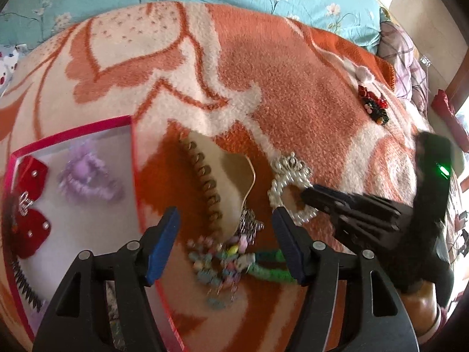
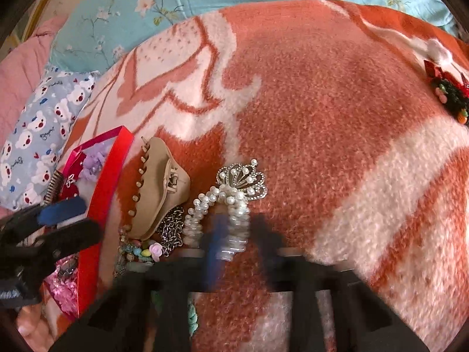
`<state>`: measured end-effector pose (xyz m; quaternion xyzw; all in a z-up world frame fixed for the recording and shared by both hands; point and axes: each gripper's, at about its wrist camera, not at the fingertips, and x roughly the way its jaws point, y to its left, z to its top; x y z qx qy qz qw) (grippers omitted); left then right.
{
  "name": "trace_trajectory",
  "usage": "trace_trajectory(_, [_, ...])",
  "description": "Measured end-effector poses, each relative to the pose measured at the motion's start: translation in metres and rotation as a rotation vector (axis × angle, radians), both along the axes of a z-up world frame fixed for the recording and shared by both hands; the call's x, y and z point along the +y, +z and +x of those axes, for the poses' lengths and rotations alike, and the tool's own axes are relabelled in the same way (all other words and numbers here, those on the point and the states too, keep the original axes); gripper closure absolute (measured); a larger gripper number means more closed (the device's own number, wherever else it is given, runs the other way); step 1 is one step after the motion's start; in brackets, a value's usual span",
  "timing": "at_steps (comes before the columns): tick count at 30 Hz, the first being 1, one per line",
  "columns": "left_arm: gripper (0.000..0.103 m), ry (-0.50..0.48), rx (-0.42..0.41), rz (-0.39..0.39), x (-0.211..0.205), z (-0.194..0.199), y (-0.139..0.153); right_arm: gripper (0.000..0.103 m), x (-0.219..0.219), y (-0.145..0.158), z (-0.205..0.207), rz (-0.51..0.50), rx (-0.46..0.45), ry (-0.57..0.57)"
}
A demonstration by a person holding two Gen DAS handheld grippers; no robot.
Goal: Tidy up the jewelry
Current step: 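Grasp the tan claw clip with the left tool while the right tool grasps the pearl ring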
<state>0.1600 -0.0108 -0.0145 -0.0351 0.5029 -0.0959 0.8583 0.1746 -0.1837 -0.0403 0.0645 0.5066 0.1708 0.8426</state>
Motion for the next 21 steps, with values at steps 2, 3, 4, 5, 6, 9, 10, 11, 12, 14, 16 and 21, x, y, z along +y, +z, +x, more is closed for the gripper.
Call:
trace_trajectory(2, [0.038,-0.004,0.013,-0.002,-0.005,0.01,-0.003,0.09,-0.01,0.005,-0.004,0.008,-0.02,-0.025])
trace_trajectory(3, [0.037,-0.005,0.019,-0.002,-0.008,0.016,-0.005,0.09,-0.019,0.008,-0.006,0.024,-0.032,-0.047])
trace_trajectory(4, [0.034,-0.004,0.025,-0.003,-0.012,0.021,-0.007,0.092,-0.028,0.011,-0.009,0.04,-0.042,-0.072])
trace_trajectory(5, [0.032,0.0,0.034,-0.002,-0.014,0.026,-0.009,0.092,-0.035,0.014,-0.01,0.051,-0.047,-0.09])
trace_trajectory(6, [0.032,0.004,0.044,0.004,-0.017,0.031,-0.013,0.092,-0.043,0.016,-0.012,0.062,-0.054,-0.112])
trace_trajectory(9, [0.032,0.016,0.068,0.029,-0.025,0.044,-0.024,0.092,-0.058,0.02,-0.015,0.082,-0.062,-0.146])
trace_trajectory(10, [0.032,0.02,0.075,0.041,-0.027,0.047,-0.028,0.092,-0.06,0.021,-0.015,0.087,-0.063,-0.149])
trace_trajectory(11, [0.032,0.026,0.076,0.074,-0.031,0.05,-0.033,0.092,-0.061,0.021,-0.015,0.09,-0.064,-0.15])
trace_trajectory(12, [0.032,0.029,0.075,0.092,-0.032,0.051,-0.036,0.092,-0.061,0.021,-0.014,0.092,-0.064,-0.151])
trace_trajectory(14, [0.051,0.036,0.067,0.122,-0.032,0.052,-0.039,0.092,-0.06,0.02,-0.013,0.095,-0.061,-0.146])
trace_trajectory(16, [0.051,0.038,0.069,0.097,-0.027,0.052,-0.041,0.092,-0.058,0.016,-0.011,0.087,-0.044,-0.133])
trace_trajectory(21, [0.052,0.029,0.05,0.071,-0.024,0.049,-0.04,0.076,-0.052,0.005,-0.01,0.072,-0.005,-0.127])
